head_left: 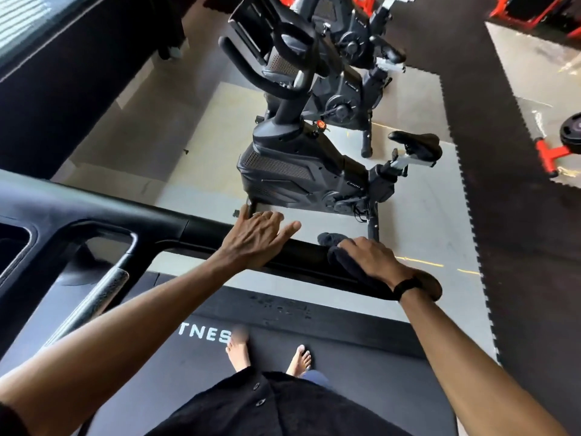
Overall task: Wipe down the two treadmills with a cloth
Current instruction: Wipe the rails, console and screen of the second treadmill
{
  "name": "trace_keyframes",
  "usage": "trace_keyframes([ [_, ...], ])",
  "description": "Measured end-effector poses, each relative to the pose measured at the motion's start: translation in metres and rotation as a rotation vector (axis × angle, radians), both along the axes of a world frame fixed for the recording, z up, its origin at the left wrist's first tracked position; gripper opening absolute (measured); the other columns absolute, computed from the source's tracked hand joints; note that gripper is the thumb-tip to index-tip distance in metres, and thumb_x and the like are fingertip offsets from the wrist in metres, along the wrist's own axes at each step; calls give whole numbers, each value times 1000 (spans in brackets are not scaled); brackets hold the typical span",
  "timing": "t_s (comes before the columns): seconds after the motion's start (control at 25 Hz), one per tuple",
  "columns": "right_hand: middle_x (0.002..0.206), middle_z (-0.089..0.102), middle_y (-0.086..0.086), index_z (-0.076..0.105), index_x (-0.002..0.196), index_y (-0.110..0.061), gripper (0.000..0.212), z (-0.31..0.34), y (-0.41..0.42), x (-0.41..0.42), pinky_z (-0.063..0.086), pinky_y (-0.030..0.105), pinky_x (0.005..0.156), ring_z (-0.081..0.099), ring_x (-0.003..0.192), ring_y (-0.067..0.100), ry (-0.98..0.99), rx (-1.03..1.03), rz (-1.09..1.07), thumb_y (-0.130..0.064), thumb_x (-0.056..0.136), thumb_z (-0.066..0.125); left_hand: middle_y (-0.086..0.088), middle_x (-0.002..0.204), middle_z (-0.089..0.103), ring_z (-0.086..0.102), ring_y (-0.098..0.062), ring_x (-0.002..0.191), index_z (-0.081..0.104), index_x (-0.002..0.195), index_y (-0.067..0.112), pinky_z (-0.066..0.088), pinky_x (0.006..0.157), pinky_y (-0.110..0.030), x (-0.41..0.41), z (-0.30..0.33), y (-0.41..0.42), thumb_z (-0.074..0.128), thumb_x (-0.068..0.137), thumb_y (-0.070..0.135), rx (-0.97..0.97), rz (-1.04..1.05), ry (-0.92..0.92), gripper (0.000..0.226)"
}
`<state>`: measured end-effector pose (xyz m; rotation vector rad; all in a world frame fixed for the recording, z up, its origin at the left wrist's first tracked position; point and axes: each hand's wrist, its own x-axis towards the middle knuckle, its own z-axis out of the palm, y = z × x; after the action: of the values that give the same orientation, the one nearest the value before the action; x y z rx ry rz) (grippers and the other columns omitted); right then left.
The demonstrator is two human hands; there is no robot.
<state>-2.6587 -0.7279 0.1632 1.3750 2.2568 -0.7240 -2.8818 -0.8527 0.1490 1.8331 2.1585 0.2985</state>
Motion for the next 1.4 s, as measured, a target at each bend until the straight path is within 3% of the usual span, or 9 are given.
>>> trace_keyframes([
  [0.24,129,63,-2,59,131,-21,69,4,-53,-3,37,41,101,53,124,22,183,356,97,-64,88,26,-6,102,60,61,-27,104,48,115,15,19,113,-61,-4,-8,3,-11,85,76,19,-10,-16,90],
  [0.36,135,61,-6,47,142,-39,78,3,-43,-23,39,44,102,53,126,23,110,225,165,-76,81,17,-5,117,64,59,-25,115,50,125,12,17,115,-60,-4,-12,5,-8,85,80,33,33,-57,98],
  [0.52,133,63,4,52,132,-49,52,3,-20,-54,41,45,94,57,120,32,92,-17,141,-75,91,33,-6,114,64,61,-25,111,54,121,10,12,114,-53,-2,-5,4,6,92,72,95,16,-14,84],
  [0.68,146,52,10,52,140,-33,102,-14,9,-54,36,49,103,49,131,34,51,-177,14,-91,63,20,-7,116,65,61,-26,110,57,118,12,10,114,-52,27,7,7,9,94,68,125,4,19,78],
  [0.88,152,46,4,45,144,-35,115,-38,43,-4,29,57,112,43,138,29,103,-240,19,-102,56,16,-1,127,62,56,-19,121,56,124,17,10,117,-59,89,4,38,5,91,71,89,96,-112,81],
  [0.96,142,55,10,54,133,-32,106,-20,42,28,37,52,104,52,126,33,99,-178,47,-100,60,18,-2,127,62,55,-20,123,55,123,19,9,117,-56,102,-4,41,4,92,71,43,124,-103,79],
  [1.08,120,66,15,64,113,-20,56,-8,27,73,42,42,86,60,108,35,179,31,84,-62,91,33,-8,130,59,52,-27,126,52,129,19,8,115,-55,111,-13,44,11,102,59,-2,137,71,63],
  [1.24,131,60,7,48,144,-26,70,-3,-20,95,38,50,99,52,121,31,271,373,260,-57,89,19,-8,131,60,54,-25,124,52,128,16,8,114,-56,121,-8,43,-1,91,72,-23,214,117,85],
  [1.4,135,59,11,51,140,-32,61,-8,16,77,37,49,97,54,122,34,243,82,247,-61,91,31,-11,125,62,56,-26,119,54,121,14,9,113,-59,98,20,60,6,95,69,-46,256,35,77],
])
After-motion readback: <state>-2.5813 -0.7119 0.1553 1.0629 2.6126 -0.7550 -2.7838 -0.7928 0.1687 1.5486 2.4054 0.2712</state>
